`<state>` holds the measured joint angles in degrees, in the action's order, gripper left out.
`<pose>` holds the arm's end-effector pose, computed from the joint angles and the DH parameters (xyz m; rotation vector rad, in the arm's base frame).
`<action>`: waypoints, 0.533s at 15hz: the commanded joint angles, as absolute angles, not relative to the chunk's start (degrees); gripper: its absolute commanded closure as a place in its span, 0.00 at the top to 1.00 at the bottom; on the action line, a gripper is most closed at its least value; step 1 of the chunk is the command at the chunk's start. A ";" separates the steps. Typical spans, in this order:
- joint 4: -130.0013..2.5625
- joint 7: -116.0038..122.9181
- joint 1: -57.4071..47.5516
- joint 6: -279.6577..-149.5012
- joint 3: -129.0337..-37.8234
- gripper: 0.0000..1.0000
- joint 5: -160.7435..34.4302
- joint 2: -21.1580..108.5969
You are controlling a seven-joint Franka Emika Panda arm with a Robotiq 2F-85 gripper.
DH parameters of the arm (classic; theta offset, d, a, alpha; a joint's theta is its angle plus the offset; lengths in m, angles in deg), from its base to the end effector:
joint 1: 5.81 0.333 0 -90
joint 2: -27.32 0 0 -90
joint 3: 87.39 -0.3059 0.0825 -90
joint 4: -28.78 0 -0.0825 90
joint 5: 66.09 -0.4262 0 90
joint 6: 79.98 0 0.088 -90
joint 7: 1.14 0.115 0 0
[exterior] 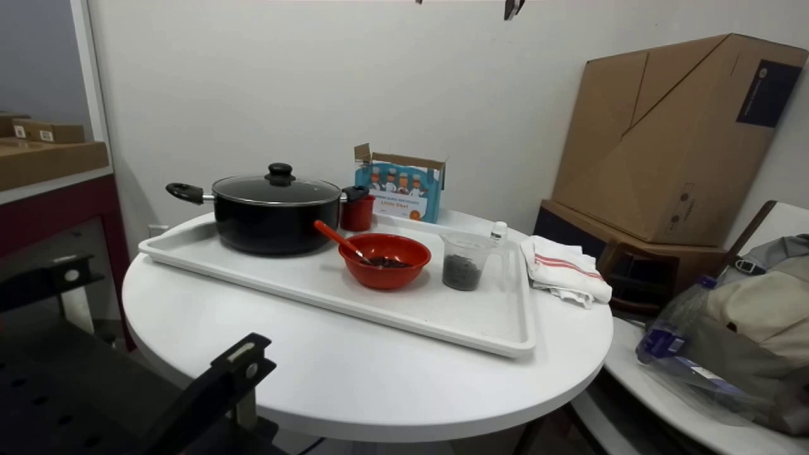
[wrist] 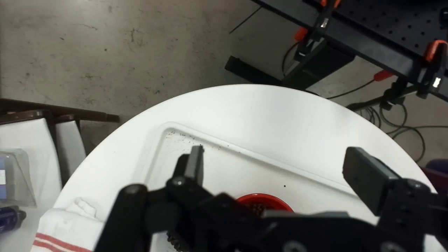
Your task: Pour some of the contents of the clear jar into the red bowl
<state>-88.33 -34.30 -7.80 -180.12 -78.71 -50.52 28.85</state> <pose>0.5385 -0.1280 0.3712 2.8745 0.7093 -0.5933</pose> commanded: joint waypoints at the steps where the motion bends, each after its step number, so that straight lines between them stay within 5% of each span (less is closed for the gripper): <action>1: -77.53 -34.84 -7.45 -176.31 -82.31 1.00 -42.95 39.01; 8: -70.53 -46.22 -8.88 -182.59 -85.83 1.00 -32.44 42.06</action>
<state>-73.45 -36.67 -6.74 -180.31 -84.62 -31.55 42.32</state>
